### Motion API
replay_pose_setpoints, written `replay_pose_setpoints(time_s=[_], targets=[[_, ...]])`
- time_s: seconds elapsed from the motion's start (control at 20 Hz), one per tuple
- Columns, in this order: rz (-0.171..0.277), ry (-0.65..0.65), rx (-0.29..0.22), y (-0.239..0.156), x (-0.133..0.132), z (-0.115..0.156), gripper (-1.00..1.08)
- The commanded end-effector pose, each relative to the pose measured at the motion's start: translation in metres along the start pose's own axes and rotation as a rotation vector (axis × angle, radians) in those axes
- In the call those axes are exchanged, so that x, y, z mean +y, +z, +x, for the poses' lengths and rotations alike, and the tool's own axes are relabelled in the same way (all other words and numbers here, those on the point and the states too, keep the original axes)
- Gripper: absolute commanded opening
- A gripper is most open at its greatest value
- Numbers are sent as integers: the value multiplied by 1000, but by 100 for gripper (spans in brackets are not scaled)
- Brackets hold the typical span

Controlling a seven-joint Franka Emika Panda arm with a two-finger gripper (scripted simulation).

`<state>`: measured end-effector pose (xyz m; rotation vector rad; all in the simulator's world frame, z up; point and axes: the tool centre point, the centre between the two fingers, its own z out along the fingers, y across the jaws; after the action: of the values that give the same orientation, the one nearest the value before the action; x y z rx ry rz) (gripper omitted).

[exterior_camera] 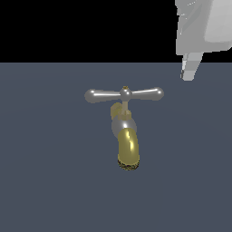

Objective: Turn on the faucet by rotating a designated handle.

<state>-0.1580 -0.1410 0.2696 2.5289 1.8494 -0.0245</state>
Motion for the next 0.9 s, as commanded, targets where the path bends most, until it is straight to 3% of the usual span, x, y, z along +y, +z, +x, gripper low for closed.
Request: replay_pose_setpoints(time_s=[0.0, 0.85], targets=[[-2, -54, 0, 9, 8, 0, -100], [-7, -356, 10, 57, 51, 15, -100]])
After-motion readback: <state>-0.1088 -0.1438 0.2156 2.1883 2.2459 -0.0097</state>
